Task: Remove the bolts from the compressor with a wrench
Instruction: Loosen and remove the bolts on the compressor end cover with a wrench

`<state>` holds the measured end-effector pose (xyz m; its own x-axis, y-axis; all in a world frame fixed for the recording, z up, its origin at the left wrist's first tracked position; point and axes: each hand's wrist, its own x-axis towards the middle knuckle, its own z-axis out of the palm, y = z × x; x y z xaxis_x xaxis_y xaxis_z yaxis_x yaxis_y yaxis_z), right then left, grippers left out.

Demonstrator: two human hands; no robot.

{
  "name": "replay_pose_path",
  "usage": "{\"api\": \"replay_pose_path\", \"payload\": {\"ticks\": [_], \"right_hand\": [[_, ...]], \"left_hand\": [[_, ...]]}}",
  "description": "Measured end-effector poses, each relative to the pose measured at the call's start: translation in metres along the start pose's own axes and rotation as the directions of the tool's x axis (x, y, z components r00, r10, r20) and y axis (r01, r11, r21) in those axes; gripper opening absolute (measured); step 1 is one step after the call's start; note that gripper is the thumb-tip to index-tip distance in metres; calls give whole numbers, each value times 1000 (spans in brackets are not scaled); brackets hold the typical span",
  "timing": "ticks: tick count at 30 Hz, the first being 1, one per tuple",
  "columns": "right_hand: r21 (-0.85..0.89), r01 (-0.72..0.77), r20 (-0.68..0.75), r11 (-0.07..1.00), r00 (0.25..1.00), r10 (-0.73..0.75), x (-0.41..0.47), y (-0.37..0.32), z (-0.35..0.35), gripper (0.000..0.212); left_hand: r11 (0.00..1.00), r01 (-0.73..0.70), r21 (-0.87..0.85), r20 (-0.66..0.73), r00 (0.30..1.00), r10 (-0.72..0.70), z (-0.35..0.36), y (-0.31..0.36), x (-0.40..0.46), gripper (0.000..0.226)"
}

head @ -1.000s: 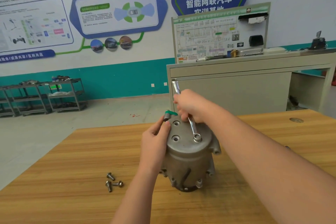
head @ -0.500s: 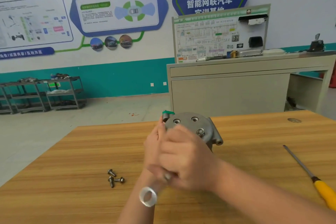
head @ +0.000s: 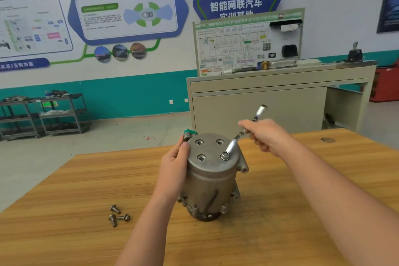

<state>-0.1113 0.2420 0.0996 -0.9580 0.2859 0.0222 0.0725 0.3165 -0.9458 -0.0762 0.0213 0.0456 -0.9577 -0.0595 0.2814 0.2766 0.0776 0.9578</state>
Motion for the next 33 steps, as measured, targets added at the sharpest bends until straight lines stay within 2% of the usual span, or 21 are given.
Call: {"api": "replay_pose_path", "payload": {"ticks": [2,4,6,8,11,12,13,15,16,18,19,20,21,22,23,24,26,27,29,31,33], "right_hand": [[-245,43,64,968,998,-28,11,-28,10,29],[-446,150,72,882,989,-131,12,-51,36,27],[-654,254,67,713,958,-280,1,-62,67,32],[-763,418,179,493,870,-460,-24,-62,95,37],[-623,711,444,327,666,-600,-60,-49,102,49],[-579,764,501,285,609,-615,-70,-43,97,54],[-548,801,546,243,562,-621,-78,-36,89,59],[-463,866,613,188,467,-638,-94,-16,73,63],[-408,893,626,192,426,-653,-101,-5,65,64],[-289,925,586,249,376,-717,-112,18,46,67],[-233,927,523,294,374,-766,-113,29,35,64],[-175,916,434,362,401,-807,-112,38,25,58],[-98,878,338,469,473,-814,-109,46,17,50],[15,797,254,604,582,-773,-106,52,11,45],[157,678,193,718,692,-696,-100,57,9,42],[276,564,136,778,779,-612,-91,60,11,39],[354,399,-19,846,907,-420,-69,56,16,25],[340,328,-84,882,944,-319,-56,49,19,19],[231,237,-130,944,969,-211,-30,31,20,27],[8,223,-45,975,974,-223,-12,1,23,31],[-300,273,87,914,962,-259,-7,-32,34,32]], "left_hand": [[1000,-12,4,-11,1000,12,2,2,1,32],[999,-31,13,-16,999,32,6,3,3,28],[998,-44,55,-24,999,45,10,4,5,30],[993,-71,99,-37,996,75,9,5,6,31],[971,-116,209,-72,988,133,8,8,1,20],[965,-82,250,-58,993,99,11,6,0,21],[989,41,142,-41,999,-36,13,5,-5,26],[957,105,270,-201,978,-50,9,1,-14,49],[943,125,308,-192,979,-67,9,4,-14,50],[947,-53,317,-31,997,66,1,6,-6,38],[966,-72,250,-63,994,91,-3,10,-7,33],[986,-63,153,-79,994,76,-11,12,-9,34],[996,-26,89,-93,995,34,-5,11,-7,38],[997,0,83,-79,997,7,-5,9,-7,39],[994,-2,111,-62,998,9,-2,7,-7,39],[993,-1,119,-62,998,8,0,8,-7,39],[993,5,115,-69,998,3,2,9,-6,38],[993,3,120,-74,997,6,2,8,-4,37],[990,5,139,-67,998,4,4,5,0,35],[991,-2,137,-58,998,10,6,3,2,34],[988,-20,154,-62,998,30,8,2,5,34]]}}
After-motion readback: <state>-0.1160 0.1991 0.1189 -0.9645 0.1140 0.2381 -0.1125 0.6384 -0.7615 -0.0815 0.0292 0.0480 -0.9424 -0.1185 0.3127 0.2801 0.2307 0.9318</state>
